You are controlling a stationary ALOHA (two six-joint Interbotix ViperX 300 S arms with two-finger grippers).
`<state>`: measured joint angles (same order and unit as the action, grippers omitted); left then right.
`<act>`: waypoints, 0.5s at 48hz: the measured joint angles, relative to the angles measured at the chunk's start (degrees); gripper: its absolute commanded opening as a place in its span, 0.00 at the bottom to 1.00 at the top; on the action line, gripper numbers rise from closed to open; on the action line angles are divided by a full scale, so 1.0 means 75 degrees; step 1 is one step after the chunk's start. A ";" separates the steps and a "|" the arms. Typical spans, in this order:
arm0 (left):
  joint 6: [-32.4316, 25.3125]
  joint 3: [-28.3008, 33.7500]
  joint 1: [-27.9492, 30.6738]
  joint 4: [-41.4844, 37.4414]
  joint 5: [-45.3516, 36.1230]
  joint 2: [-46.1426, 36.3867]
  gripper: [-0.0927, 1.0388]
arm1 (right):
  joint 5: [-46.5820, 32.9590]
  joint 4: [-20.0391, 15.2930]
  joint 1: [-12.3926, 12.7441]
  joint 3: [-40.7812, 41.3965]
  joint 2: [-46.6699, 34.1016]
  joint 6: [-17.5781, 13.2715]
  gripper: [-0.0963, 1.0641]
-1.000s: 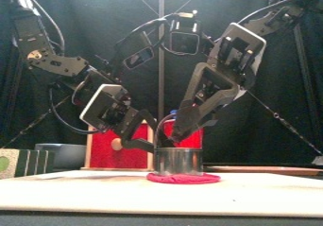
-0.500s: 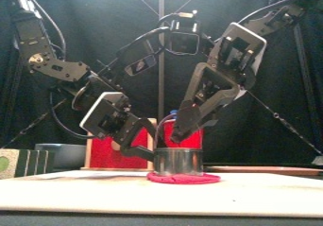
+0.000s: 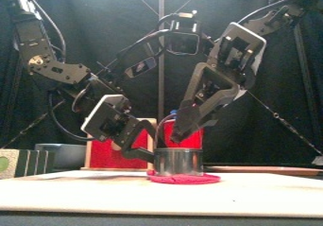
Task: Get the cutter from the drawer then cut the dough then place the extra dough in the bowl
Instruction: Cut the dough
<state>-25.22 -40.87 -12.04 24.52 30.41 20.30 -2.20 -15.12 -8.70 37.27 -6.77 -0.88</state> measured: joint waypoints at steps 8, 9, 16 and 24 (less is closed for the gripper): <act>0.0000 0.0000 -0.0012 0.0035 0.0000 0.0000 0.51 | -0.0012 -0.0012 0.0000 0.0000 0.0000 0.0000 0.77; 0.0000 0.0000 -0.0012 0.0035 0.0000 0.0000 0.50 | 0.0000 -0.0012 0.0000 0.0012 0.0000 0.0000 0.77; 0.0012 0.0000 -0.0012 0.0070 0.0000 0.0000 0.50 | 0.0000 -0.0012 -0.0012 0.0000 0.0000 -0.0012 0.67; 0.0000 0.0000 -0.0012 0.0070 0.0000 0.0000 0.50 | 0.0000 -0.0012 -0.0023 -0.0023 0.0000 0.0000 0.56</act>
<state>-25.22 -40.87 -12.13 25.05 30.41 20.30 -2.20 -15.21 -8.88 37.09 -6.77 -0.88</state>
